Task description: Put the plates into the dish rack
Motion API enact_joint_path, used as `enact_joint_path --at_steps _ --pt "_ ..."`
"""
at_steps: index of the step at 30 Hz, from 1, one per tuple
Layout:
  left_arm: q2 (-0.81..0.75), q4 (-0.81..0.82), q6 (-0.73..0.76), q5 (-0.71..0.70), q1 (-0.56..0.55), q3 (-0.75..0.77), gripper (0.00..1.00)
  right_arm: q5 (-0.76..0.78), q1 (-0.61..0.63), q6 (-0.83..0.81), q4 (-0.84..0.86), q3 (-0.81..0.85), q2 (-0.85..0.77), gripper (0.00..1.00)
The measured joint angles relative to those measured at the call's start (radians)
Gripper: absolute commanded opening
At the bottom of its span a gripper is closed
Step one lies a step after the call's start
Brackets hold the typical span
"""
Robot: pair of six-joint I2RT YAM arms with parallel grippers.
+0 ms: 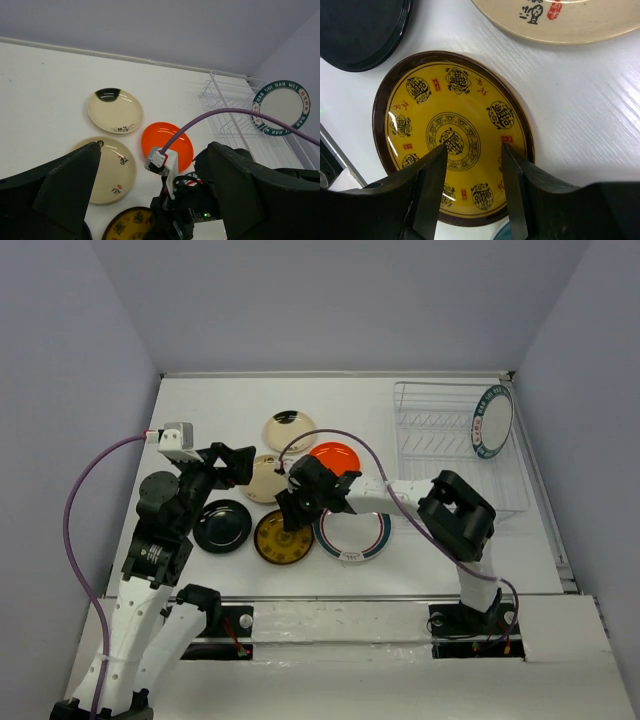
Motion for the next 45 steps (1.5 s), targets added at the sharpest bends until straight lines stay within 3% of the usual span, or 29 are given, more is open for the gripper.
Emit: enact_joint_path --at_steps 10,22,25,26,32,34,36,37,41,45 --pt "0.0 0.002 0.0 0.002 0.0 0.0 0.99 0.018 -0.065 -0.023 -0.016 -0.005 -0.109 0.53" --pt "0.0 0.006 0.0 0.003 0.0 0.0 0.99 -0.051 -0.092 -0.055 -0.042 0.037 0.03 0.5" --pt "0.0 0.006 0.0 0.003 0.0 0.0 0.99 -0.081 -0.092 -0.058 -0.043 0.042 0.03 0.4" --pt "0.0 0.006 0.0 0.003 0.0 0.0 0.99 -0.091 -0.092 -0.059 -0.045 0.042 0.031 0.31" --pt "-0.002 0.006 0.0 0.003 0.0 0.0 0.99 -0.129 -0.092 -0.054 -0.045 0.042 0.053 0.15" --pt "-0.003 0.006 0.0 0.003 0.0 0.0 0.99 -0.141 -0.092 -0.048 -0.043 0.042 0.061 0.16" --pt "-0.005 0.006 0.0 0.003 0.0 0.0 0.99 -0.151 -0.092 -0.047 -0.042 0.042 0.061 0.29" --pt "-0.005 0.006 0.0 0.003 0.0 0.0 0.99 -0.155 -0.092 -0.048 -0.042 0.042 0.061 0.29" --pt "-0.005 0.006 0.0 0.003 0.0 0.0 0.99 -0.159 -0.092 -0.048 -0.043 0.042 0.062 0.07" --pt "-0.005 0.006 0.0 0.003 0.0 0.0 0.99 -0.167 -0.092 -0.032 -0.037 0.042 0.06 0.07"
